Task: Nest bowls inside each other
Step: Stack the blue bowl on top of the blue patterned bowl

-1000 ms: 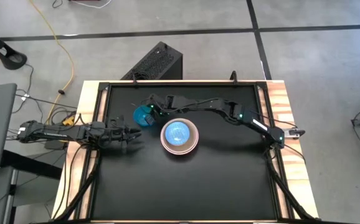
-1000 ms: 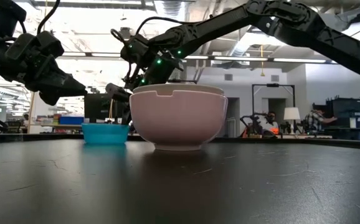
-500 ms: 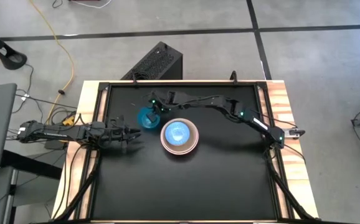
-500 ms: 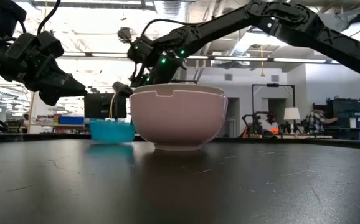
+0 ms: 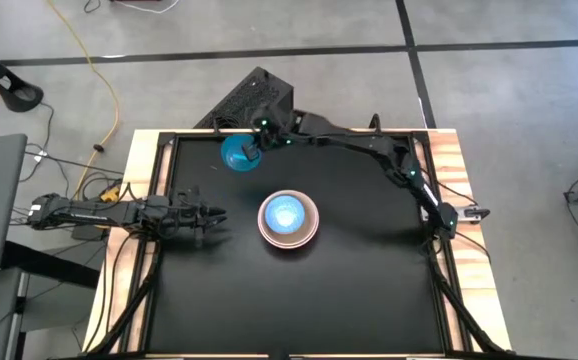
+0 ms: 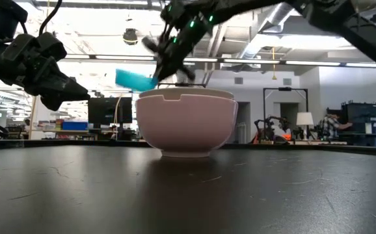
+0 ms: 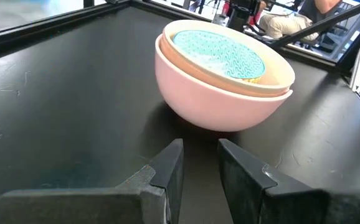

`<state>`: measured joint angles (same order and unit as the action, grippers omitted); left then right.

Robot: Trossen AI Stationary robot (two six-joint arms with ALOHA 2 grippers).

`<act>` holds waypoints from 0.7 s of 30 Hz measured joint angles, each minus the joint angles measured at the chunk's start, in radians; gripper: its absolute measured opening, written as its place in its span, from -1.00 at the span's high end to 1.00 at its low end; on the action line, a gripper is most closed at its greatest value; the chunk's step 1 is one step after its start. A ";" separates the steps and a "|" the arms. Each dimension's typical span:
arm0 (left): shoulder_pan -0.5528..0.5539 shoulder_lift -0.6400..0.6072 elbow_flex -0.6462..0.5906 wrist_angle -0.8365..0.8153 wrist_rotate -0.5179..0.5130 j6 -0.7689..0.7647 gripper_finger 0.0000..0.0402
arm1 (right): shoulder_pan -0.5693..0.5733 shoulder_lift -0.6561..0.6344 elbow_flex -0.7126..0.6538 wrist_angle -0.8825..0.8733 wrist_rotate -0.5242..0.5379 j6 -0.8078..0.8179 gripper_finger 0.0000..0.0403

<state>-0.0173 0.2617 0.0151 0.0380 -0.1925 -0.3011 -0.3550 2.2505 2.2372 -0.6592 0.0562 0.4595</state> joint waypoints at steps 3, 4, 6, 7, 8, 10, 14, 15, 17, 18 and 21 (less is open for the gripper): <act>0.000 0.000 0.000 -0.002 0.003 0.006 0.56 | 0.015 -0.068 0.000 -0.048 -0.010 -0.014 0.98; 0.000 0.000 0.000 -0.001 0.003 0.011 0.56 | 0.023 -0.090 0.000 -0.074 -0.010 -0.020 0.98; 0.000 0.000 0.000 -0.002 0.004 0.021 0.56 | 0.038 -0.137 0.000 -0.106 -0.010 -0.024 0.98; 0.000 0.000 0.000 -0.001 0.004 0.027 0.56 | 0.047 -0.158 0.000 -0.141 -0.010 -0.028 0.98; 0.000 0.000 0.000 -0.001 0.004 0.031 0.56 | 0.058 -0.176 0.000 -0.164 -0.011 -0.039 0.98; 0.000 0.000 0.000 -0.001 0.004 0.043 0.56 | 0.078 -0.219 0.000 -0.206 -0.012 -0.049 0.99; 0.000 0.000 0.000 -0.001 0.003 0.062 0.56 | 0.122 -0.285 0.000 -0.303 -0.011 -0.051 0.99; 0.000 0.000 0.000 -0.001 -0.001 0.062 0.56 | 0.134 -0.298 0.000 -0.334 -0.010 -0.055 0.99; 0.000 0.000 0.000 0.000 -0.009 0.065 0.56 | 0.160 -0.322 0.000 -0.387 -0.010 -0.102 0.99; 0.000 0.000 0.000 0.001 -0.018 0.069 0.56 | 0.176 -0.331 0.000 -0.436 -0.010 -0.137 0.99; 0.000 0.000 0.000 0.003 -0.030 0.073 0.56 | 0.218 -0.343 0.000 -0.530 -0.008 -0.163 0.99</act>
<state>-0.0170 0.2619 0.0151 0.0406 -0.2222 -0.2283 -0.1371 1.9072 2.2375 -1.1889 0.0479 0.2962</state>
